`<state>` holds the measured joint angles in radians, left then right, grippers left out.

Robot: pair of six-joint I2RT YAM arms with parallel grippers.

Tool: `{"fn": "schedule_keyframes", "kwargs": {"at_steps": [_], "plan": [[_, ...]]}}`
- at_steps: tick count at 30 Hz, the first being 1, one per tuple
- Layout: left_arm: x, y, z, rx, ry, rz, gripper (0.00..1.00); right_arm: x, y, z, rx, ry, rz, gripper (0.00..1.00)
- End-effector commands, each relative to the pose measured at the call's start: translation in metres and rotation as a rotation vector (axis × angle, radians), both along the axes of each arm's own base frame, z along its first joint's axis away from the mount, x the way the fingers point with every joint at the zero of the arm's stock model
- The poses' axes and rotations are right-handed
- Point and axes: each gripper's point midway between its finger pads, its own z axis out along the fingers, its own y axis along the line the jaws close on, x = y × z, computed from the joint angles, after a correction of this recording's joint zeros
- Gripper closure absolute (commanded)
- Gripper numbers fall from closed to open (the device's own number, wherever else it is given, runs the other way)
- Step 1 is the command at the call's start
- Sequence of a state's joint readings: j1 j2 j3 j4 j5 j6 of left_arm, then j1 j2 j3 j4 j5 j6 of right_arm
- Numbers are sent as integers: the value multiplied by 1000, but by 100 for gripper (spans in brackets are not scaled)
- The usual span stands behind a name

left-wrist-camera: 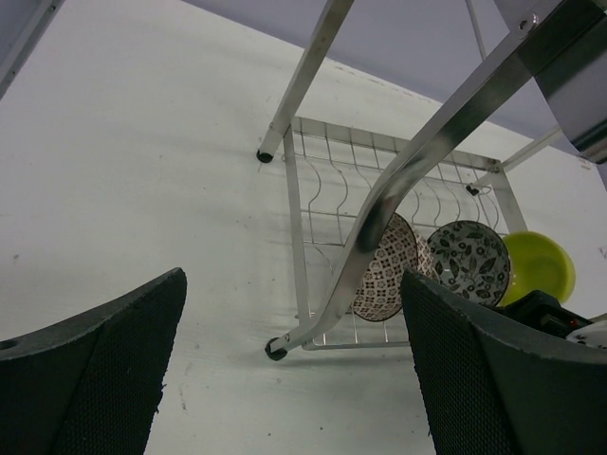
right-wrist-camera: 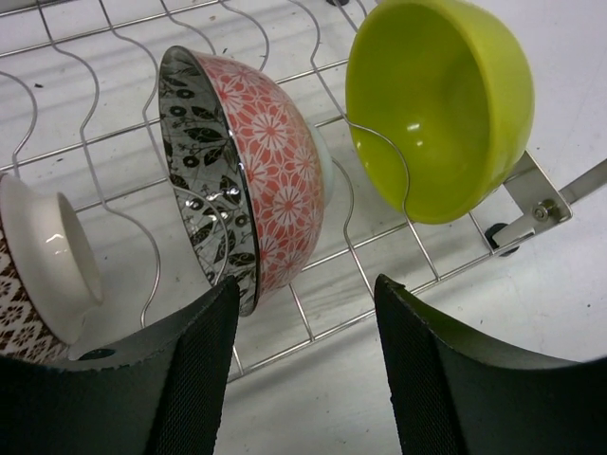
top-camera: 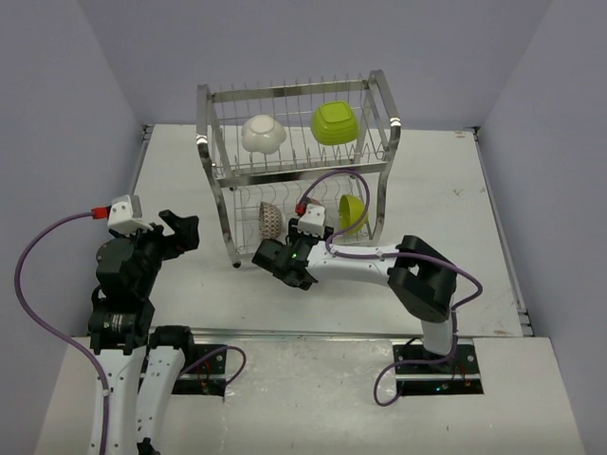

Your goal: Unload the bowls from the dish rack

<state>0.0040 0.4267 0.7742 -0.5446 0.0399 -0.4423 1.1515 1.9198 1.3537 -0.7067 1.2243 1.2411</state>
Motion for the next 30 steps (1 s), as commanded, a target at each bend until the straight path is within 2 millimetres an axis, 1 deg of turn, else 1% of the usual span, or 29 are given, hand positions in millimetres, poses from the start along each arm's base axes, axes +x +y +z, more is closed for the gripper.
{"fn": "schedule_keyframes", "kwargs": {"at_steps": [1,6,12,15,16,17,19,23,24,25,27,28,29,30], "plan": [[1,-7,9,29,-38,-53,7,18,-1,18,45,-112,-63,41],[0,-10,11,24,-51,-72,7,25,-6,15,40,-124,-89,42],[-1,-14,13,26,-65,-95,7,36,-8,5,25,-133,-120,43],[-2,-16,15,28,-72,-110,7,43,-6,2,19,-140,-133,45],[-2,-17,14,27,-69,-114,7,45,-4,4,19,-147,-135,46],[-2,-18,15,28,-71,-117,7,48,-4,0,10,-145,-141,47],[-3,-19,15,28,-70,-127,7,50,-3,-1,7,-150,-144,49],[-4,-22,17,25,-82,-142,7,55,-1,-5,3,-158,-154,56],[-5,-22,18,25,-85,-142,7,56,-1,-8,-7,-157,-156,58],[-4,-22,17,25,-85,-142,7,58,0,-7,-3,-162,-159,63],[-4,-23,16,24,-82,-146,7,56,-5,-13,-51,-149,-168,69],[-4,-24,17,24,-84,-152,7,60,1,-6,51,-197,-206,77],[-3,-24,17,24,-84,-152,7,50,-17,-3,-56,-162,-214,80],[-3,-24,17,23,-82,-152,7,47,-23,-1,-66,-168,-230,82]]}}
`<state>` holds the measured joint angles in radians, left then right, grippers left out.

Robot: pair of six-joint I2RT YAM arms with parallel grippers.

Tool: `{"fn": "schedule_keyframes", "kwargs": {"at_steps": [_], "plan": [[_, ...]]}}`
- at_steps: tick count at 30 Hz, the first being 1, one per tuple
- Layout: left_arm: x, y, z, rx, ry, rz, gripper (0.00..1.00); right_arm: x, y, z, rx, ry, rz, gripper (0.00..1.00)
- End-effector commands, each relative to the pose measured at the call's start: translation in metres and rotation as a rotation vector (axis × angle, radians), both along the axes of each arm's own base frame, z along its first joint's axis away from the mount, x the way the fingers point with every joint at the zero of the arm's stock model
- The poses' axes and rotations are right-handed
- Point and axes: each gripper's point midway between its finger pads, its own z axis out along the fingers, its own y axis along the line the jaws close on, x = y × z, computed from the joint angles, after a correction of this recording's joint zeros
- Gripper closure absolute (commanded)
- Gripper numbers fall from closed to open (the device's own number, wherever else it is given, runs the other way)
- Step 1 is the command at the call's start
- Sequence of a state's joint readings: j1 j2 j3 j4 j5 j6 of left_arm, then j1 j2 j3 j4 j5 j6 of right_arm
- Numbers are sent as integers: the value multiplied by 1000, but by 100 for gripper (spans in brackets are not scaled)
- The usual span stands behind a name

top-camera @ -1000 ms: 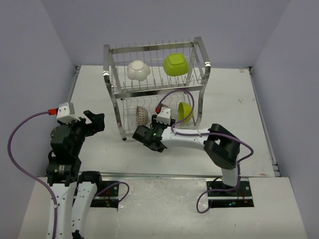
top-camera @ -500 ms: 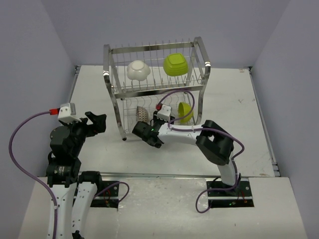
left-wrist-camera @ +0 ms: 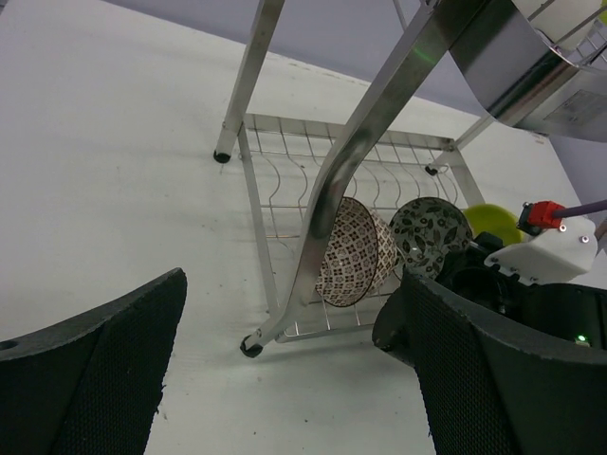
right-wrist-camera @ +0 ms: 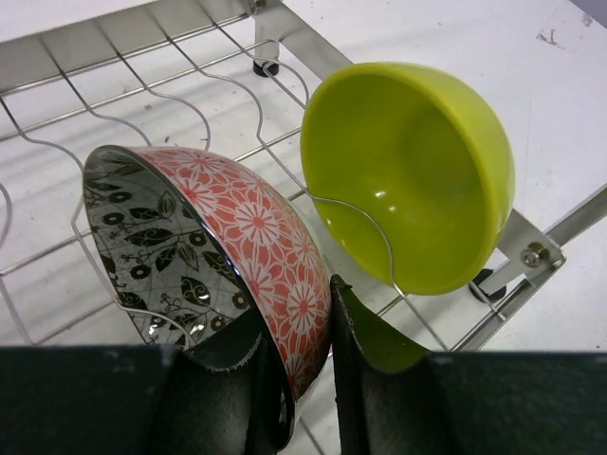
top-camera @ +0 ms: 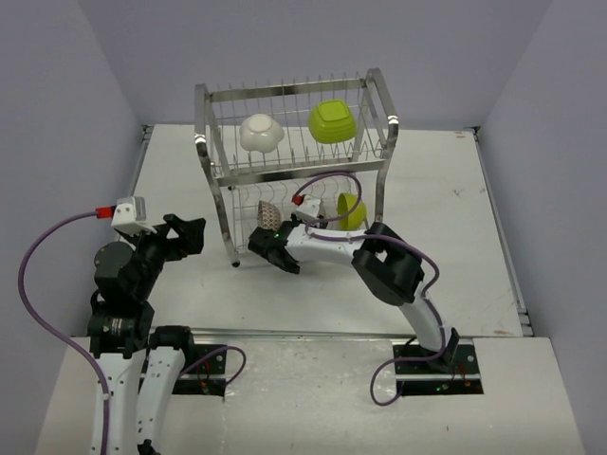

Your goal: Unload the bowls from the dish rack

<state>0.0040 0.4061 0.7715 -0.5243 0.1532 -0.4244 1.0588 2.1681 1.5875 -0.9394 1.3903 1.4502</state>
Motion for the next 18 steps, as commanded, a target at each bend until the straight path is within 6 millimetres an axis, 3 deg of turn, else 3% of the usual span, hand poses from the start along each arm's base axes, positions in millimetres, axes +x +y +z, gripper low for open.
{"fn": "schedule_keyframes", "kwargs": {"at_steps": [1,5,18], "plan": [[2,-5,9,23,-47,-37,7,-2,-13,15,53,-88,-89,87],[1,-6,10,17,-51,-42,7,1,-7,11,30,-95,-74,100],[6,-11,4,1,-32,-65,8,-8,-3,5,-32,-121,-13,100]]}}
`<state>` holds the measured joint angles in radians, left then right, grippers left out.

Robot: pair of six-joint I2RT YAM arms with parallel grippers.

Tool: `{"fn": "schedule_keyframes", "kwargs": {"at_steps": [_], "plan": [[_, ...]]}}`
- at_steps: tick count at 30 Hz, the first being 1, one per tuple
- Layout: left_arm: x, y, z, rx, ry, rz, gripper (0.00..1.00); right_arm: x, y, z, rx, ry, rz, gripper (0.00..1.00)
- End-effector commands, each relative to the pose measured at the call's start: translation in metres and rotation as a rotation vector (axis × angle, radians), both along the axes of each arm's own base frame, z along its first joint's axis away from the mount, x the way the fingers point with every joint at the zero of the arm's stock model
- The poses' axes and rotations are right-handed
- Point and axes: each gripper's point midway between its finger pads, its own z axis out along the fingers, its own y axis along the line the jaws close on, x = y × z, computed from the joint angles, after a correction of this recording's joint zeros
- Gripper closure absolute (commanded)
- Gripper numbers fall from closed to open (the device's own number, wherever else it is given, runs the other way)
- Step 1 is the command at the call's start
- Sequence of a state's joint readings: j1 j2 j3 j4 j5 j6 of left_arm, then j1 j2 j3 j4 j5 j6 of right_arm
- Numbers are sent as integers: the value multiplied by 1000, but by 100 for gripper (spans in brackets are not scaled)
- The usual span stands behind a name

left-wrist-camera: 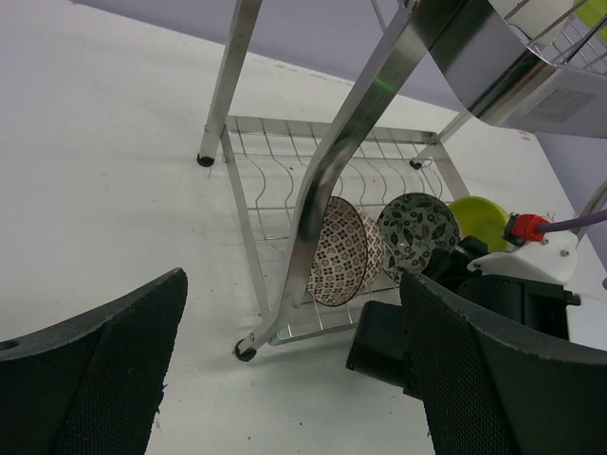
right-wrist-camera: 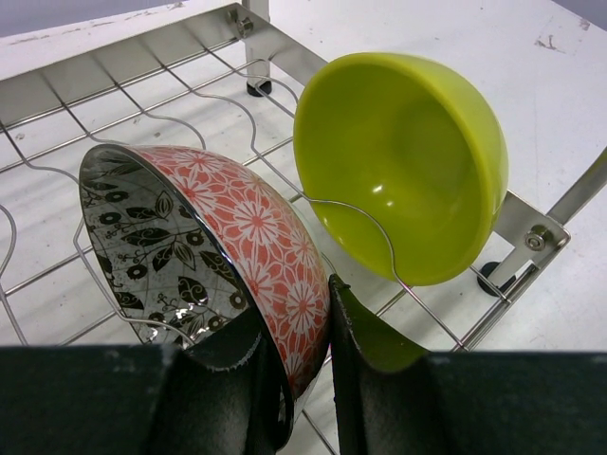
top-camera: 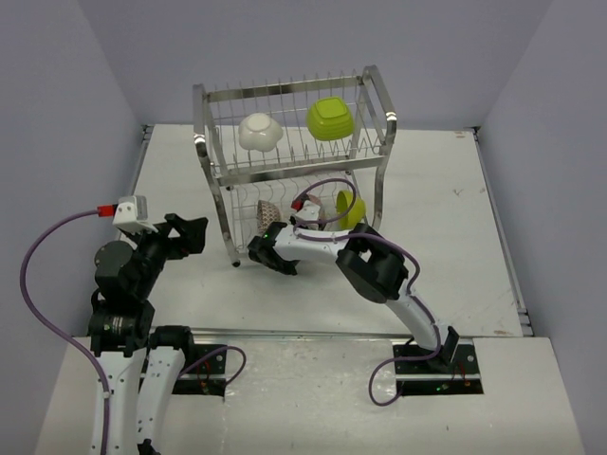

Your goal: Unload the bowls from the dish rack

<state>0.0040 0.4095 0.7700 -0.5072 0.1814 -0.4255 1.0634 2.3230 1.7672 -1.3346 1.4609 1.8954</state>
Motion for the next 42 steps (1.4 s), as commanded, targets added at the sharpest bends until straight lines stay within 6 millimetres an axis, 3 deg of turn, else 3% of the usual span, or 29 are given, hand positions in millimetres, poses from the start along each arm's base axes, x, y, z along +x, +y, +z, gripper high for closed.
{"fn": "schedule_keyframes", "kwargs": {"at_steps": [1,11,23,42], "plan": [[6,-6,1,5,-23,-37,8,-12,-2,8,-63,-22,39,100],[5,-10,1,-12,-21,-55,9,-11,3,24,-158,-39,87,100],[5,-11,0,-18,-20,-60,9,-7,3,25,-266,20,86,100],[5,-14,-3,-29,-15,-74,9,8,-21,53,-315,56,27,100]]}}
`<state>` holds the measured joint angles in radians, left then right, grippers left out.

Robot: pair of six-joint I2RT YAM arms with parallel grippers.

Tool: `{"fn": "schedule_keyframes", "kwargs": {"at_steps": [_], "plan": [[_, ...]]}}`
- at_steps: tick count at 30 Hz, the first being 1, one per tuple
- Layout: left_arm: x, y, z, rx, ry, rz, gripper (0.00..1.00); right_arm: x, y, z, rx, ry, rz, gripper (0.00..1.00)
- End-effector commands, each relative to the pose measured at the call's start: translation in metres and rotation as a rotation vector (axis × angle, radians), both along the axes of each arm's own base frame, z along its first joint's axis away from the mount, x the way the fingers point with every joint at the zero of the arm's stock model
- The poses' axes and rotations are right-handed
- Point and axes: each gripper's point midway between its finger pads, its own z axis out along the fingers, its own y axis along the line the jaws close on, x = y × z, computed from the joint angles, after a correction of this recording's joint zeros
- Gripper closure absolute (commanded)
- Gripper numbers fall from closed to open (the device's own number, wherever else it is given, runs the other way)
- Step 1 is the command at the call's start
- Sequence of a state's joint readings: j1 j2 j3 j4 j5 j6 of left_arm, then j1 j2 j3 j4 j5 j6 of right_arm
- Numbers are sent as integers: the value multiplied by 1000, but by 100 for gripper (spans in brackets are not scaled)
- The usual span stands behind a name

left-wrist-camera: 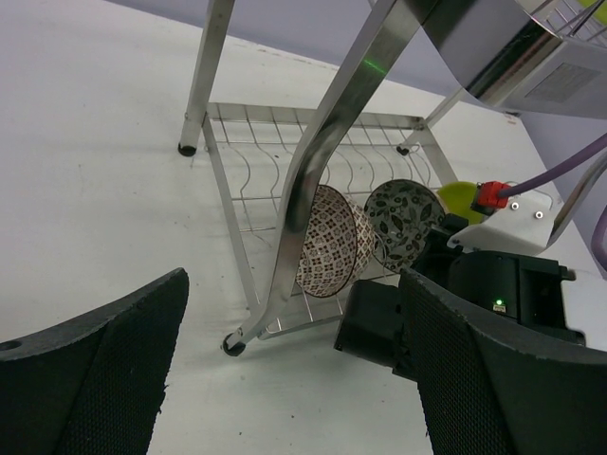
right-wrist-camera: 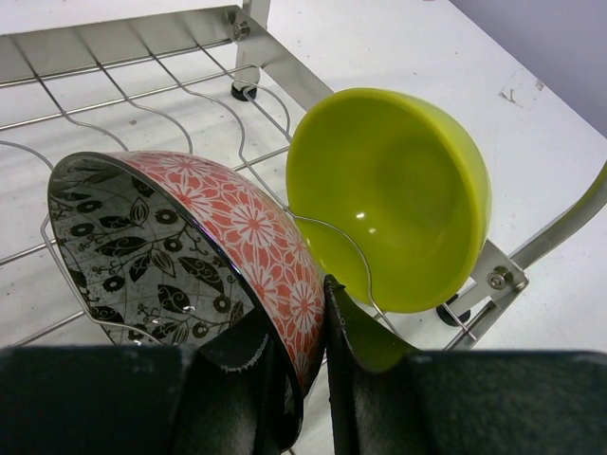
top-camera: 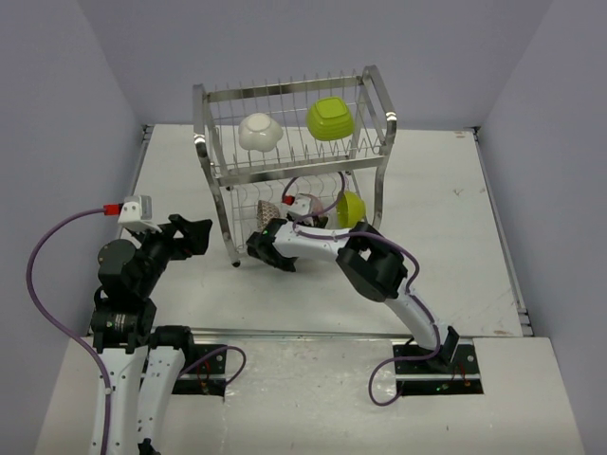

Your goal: Unload the bowls from the dish rack

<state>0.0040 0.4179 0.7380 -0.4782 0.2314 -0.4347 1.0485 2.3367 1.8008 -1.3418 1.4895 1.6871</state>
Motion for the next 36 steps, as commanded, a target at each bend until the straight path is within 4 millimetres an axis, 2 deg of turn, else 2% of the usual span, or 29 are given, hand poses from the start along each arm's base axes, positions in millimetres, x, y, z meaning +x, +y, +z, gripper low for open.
{"fn": "schedule_keyframes", "kwargs": {"at_steps": [1,7,16,20,26,33,36], "plan": [[2,-5,6,-13,-30,-26,9,4,-15,49,-132,-22,18,100],[2,-7,5,-20,-28,-32,9,8,-26,64,-115,-31,-6,100],[3,-8,4,-24,-25,-37,9,14,-18,79,-124,-28,-10,100],[3,-8,3,-24,-23,-38,9,14,-23,81,-128,-23,-16,100],[4,-8,3,-24,-24,-38,9,10,-38,77,-128,-22,-26,100],[5,-7,1,-28,-17,-33,10,1,-49,91,-98,-41,-24,100],[6,-7,1,-29,-15,-29,10,-6,-46,94,-94,-45,-5,100]]}}
